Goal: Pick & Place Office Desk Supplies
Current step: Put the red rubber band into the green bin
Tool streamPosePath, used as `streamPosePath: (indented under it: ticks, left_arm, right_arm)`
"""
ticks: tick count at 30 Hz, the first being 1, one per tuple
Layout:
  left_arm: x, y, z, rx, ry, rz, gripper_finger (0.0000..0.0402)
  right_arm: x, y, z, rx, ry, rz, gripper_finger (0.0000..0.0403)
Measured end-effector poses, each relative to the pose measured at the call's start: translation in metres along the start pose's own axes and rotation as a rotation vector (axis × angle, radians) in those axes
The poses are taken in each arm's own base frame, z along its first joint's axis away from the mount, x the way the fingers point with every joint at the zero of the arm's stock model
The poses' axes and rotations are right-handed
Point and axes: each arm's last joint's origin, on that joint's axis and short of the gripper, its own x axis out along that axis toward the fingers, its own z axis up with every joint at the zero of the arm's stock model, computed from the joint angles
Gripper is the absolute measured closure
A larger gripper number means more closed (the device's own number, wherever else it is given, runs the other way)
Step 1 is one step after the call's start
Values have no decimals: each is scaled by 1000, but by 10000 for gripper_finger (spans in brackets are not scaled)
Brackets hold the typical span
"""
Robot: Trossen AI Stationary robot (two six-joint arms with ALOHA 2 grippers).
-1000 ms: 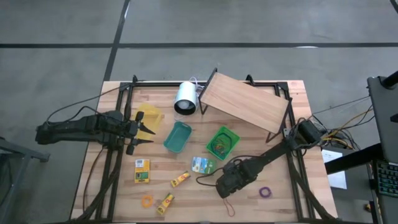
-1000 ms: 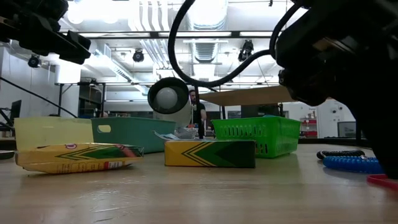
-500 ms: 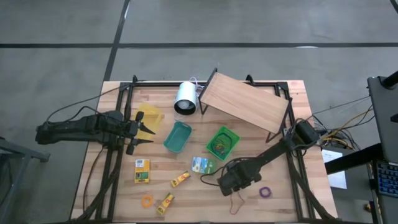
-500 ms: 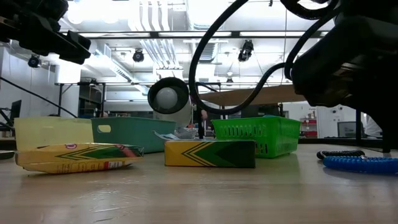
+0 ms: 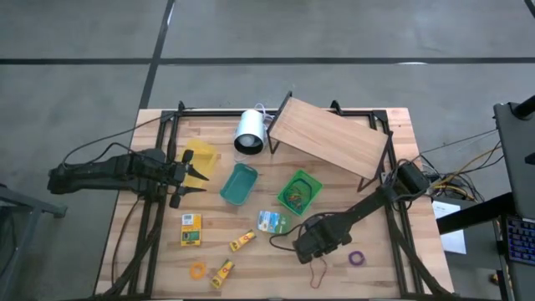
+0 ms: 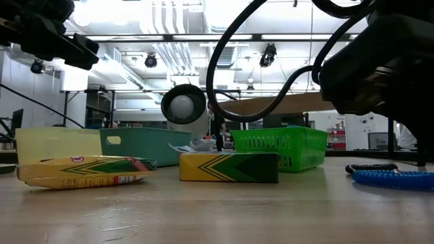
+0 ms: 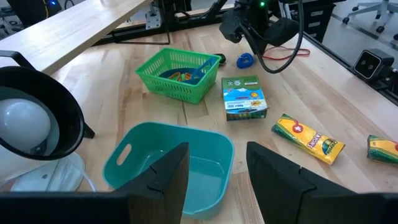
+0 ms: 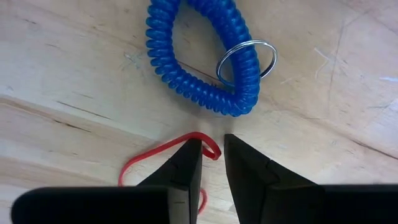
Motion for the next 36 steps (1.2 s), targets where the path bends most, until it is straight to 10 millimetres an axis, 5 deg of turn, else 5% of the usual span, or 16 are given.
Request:
streamPosePath:
  ticks: [23, 36]
  left_arm:
    - [0, 0, 0, 0, 0, 0, 238]
    - [0, 0, 0, 0, 0, 0, 238]
  right_arm:
    - [-4, 0, 0, -19, -7, 15, 394]
    - [-62, -15, -22, -152, -310, 239, 394]
